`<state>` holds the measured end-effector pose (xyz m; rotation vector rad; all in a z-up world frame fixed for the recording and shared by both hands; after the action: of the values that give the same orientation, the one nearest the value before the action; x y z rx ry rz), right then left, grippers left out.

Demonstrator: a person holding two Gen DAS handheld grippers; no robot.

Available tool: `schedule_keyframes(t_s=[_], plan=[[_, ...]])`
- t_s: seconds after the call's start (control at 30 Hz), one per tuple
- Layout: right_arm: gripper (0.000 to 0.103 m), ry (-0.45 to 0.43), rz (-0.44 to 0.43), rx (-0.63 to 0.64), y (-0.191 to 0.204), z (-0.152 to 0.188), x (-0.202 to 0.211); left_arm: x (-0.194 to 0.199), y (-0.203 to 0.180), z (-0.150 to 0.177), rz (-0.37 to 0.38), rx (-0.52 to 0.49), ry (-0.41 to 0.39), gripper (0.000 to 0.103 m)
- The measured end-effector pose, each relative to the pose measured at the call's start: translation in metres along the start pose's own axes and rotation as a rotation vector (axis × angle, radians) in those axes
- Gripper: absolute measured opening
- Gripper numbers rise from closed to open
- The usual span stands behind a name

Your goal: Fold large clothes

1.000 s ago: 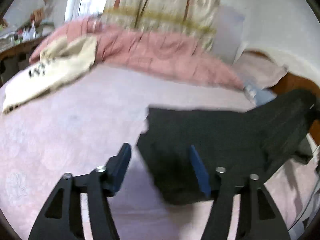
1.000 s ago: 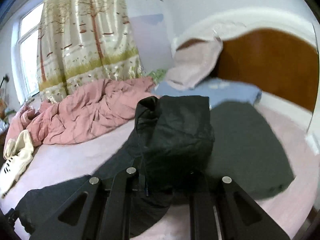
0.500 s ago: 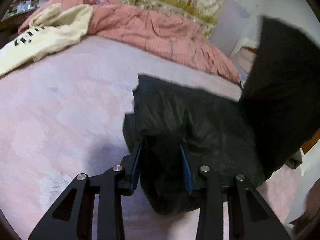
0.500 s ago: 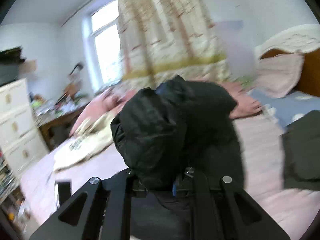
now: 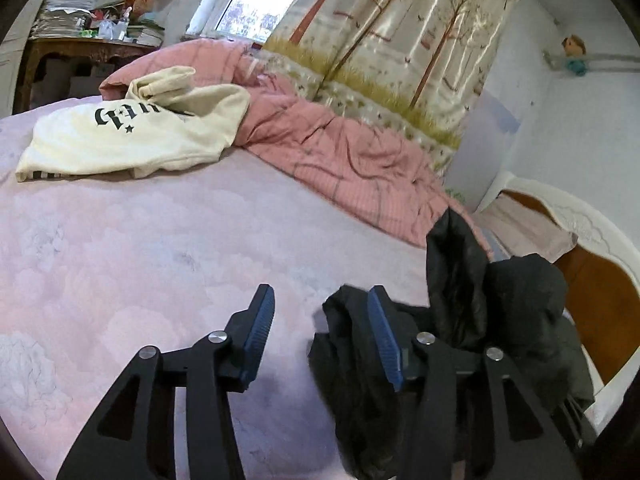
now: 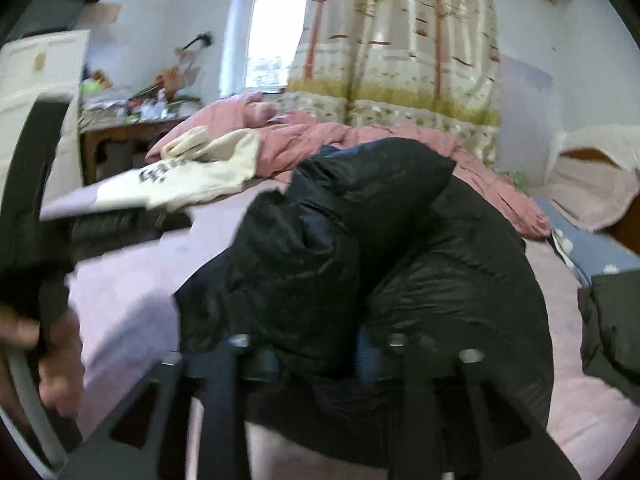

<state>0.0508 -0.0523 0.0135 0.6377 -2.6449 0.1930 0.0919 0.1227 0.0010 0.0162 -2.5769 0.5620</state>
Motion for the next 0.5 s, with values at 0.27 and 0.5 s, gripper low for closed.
schedule_keyframes(t_s=[0.27,0.5], plan=[[0.097,-0.231,0.159,-0.009,-0.012,-0.02,0.069,0.02,-0.028,-0.01,0.162,-0.057,-0.079,0.054],[0.097,-0.112,0.311,-0.154,-0.103,-0.018,0.055,0.038,-0.077,-0.003,0.283,-0.165,-0.104,0.078]])
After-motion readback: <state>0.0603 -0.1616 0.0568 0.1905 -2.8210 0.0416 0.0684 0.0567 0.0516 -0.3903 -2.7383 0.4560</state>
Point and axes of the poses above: each gripper's, at about its wrist camera, not at the fingertips, and x roughly against the way its jaws point, y to its left, z to its underside, the point moved 6 cm from there along -x, roughly the way its jaws point, and after that the axes turned 7 degrees about -z, right-handed, at the moved point
